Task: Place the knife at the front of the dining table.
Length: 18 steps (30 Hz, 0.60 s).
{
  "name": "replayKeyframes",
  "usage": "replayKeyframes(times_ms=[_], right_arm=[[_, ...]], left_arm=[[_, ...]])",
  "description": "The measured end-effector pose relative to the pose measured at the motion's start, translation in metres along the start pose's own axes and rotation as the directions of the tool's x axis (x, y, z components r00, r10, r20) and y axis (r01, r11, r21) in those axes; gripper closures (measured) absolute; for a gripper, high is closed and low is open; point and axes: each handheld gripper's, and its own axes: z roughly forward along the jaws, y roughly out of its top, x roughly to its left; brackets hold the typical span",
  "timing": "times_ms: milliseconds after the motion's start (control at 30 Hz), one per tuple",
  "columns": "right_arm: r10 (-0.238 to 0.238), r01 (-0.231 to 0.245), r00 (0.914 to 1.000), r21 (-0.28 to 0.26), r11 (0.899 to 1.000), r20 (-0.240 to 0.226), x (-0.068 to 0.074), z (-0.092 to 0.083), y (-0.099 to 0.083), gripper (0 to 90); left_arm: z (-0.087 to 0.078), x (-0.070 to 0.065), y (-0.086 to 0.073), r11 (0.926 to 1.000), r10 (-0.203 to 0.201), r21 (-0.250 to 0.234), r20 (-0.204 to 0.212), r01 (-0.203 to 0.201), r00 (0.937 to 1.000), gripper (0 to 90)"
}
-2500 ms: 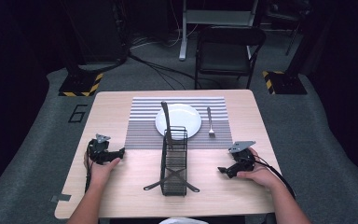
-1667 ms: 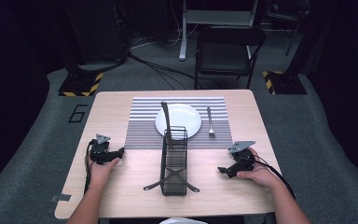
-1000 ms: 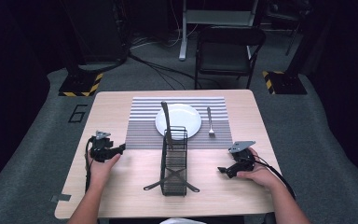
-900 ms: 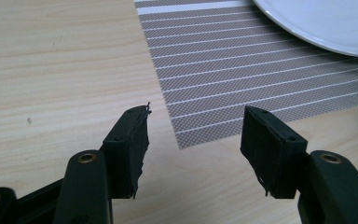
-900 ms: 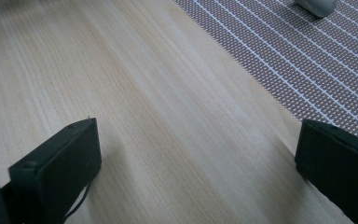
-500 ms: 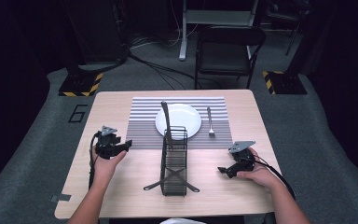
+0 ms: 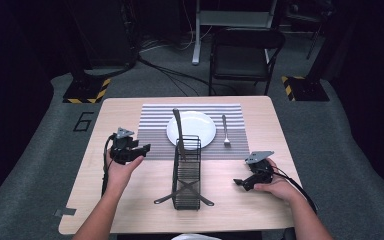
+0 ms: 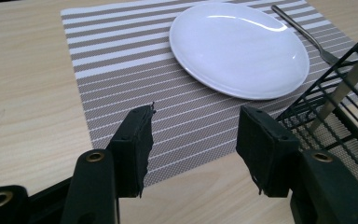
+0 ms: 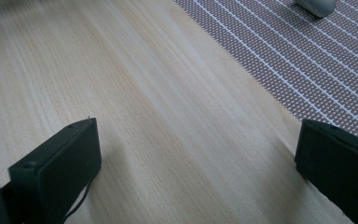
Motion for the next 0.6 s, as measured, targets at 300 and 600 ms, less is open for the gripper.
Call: replayKeyframes(times_ms=[300,600], right_arm=[[-0.001,0.001,1.0,0.0,1.0,0.0,0.0,0.0,0.0,0.0],[-0.001,0.001,1.0,0.0,1.0,0.0,0.0,0.0,0.0,0.0]], left_arm=[[-0.003,-0.02,0.023,0.9984,0.053,-0.024,0.036,-0.052,0.9979,47.6],[-0.004,-0.04,0.038,0.9942,0.101,-0.048,0.083,-0.097,0.9915,51.0]])
